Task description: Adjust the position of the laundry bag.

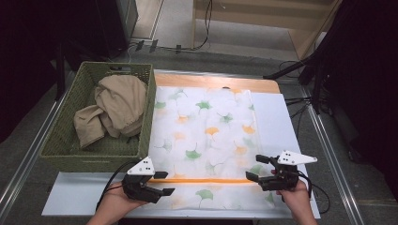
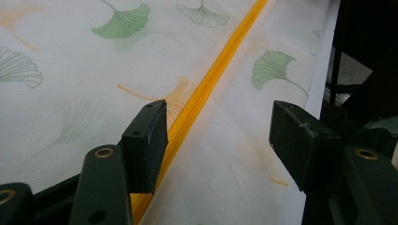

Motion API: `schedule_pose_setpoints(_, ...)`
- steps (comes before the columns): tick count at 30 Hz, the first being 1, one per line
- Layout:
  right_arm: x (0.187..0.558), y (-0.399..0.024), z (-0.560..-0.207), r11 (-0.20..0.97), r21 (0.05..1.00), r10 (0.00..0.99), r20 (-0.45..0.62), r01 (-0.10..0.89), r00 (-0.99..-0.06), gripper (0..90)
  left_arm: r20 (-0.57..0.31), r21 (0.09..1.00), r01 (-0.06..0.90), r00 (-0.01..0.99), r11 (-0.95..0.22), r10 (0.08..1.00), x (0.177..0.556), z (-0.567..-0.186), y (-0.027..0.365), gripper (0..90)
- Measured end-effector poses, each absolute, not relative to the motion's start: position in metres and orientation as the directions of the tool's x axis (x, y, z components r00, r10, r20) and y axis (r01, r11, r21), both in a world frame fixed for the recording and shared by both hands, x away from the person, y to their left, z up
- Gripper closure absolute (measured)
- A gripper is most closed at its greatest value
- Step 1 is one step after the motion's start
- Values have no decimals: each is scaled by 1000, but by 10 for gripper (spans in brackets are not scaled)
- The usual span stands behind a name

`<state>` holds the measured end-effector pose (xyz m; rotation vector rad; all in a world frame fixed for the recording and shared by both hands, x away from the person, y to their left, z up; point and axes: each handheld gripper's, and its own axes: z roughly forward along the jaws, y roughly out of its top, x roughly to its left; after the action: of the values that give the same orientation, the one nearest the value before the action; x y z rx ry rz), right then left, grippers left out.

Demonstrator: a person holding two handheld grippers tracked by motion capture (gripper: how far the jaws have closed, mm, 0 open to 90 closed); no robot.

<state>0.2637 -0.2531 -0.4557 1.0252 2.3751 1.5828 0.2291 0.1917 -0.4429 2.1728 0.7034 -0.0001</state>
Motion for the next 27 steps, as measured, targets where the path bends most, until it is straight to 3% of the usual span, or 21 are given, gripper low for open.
schedule_pose_setpoints(21,264,-247,-456,204,868,633,236,453,-737,139,-243,726,483,846,-490,474,228,-442,191,373)
schedule_pose_setpoints(27,263,-242,-454,246,857,644,204,452,-737,135,-251,728,494,838,-476,485,228,-440,193,377)
